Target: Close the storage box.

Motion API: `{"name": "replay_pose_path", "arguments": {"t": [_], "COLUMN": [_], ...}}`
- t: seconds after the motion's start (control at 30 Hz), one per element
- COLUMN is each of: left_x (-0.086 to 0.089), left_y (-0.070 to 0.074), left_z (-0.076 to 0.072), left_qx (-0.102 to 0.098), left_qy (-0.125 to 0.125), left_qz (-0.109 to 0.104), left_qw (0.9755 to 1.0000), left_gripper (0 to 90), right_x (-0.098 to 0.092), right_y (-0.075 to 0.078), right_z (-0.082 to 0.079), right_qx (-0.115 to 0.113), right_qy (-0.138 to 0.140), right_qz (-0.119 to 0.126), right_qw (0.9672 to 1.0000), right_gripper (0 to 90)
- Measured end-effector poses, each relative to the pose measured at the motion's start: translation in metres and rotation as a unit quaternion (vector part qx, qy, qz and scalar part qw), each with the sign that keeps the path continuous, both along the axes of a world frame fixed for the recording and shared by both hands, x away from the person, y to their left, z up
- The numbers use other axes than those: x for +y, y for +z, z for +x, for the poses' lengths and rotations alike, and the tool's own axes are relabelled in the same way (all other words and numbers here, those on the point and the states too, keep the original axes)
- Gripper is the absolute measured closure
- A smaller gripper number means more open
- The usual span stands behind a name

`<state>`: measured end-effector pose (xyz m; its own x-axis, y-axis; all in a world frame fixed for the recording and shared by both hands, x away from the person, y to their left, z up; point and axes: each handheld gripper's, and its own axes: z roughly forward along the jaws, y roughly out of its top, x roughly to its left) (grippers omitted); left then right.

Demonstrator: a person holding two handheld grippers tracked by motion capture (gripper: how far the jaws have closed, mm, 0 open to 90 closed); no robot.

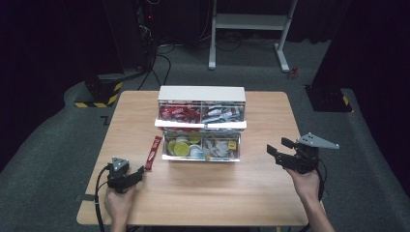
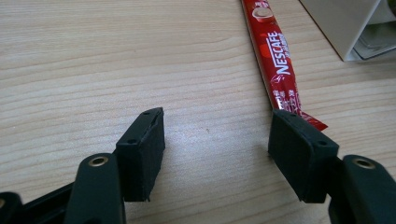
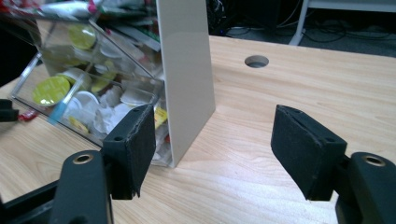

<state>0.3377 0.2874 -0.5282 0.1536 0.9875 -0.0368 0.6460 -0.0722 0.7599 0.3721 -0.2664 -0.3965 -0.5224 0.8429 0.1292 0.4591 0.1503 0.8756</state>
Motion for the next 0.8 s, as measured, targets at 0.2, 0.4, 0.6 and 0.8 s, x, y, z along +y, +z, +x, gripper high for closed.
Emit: {"name": "replay_pose_path", "arguments": {"t": [0.2, 0.4, 0.6, 0.8], "left_x": [0.0, 0.0, 0.0, 0.0], "left_y": [0.0, 0.0, 0.0, 0.0], "left_z": [0.0, 0.0, 0.0, 0.0], "left_qx": [0.0, 0.0, 0.001, 0.0], "left_qy": [-0.001, -0.001, -0.001, -0.001], "left_qz": [-0.001, 0.0, 0.002, 0.002], "left_qw": [1.0, 1.0, 1.0, 1.0], "left_gripper": [36.4, 36.2, 36.1, 35.9], "right_x": [0.001, 0.005, 0.007, 0.006], "right_y": [-0.014, -0.025, -0.034, -0.043], "right_z": [0.0, 0.0, 0.0, 0.002], "right_qx": [0.012, 0.015, 0.025, 0.041], "right_qy": [-0.008, -0.013, -0.014, -0.022], "right_qz": [-0.003, -0.016, -0.023, -0.03], "right_qw": [0.9999, 0.9997, 0.9993, 0.9985], "right_gripper": [28.8, 27.2, 26.9, 28.7]}}
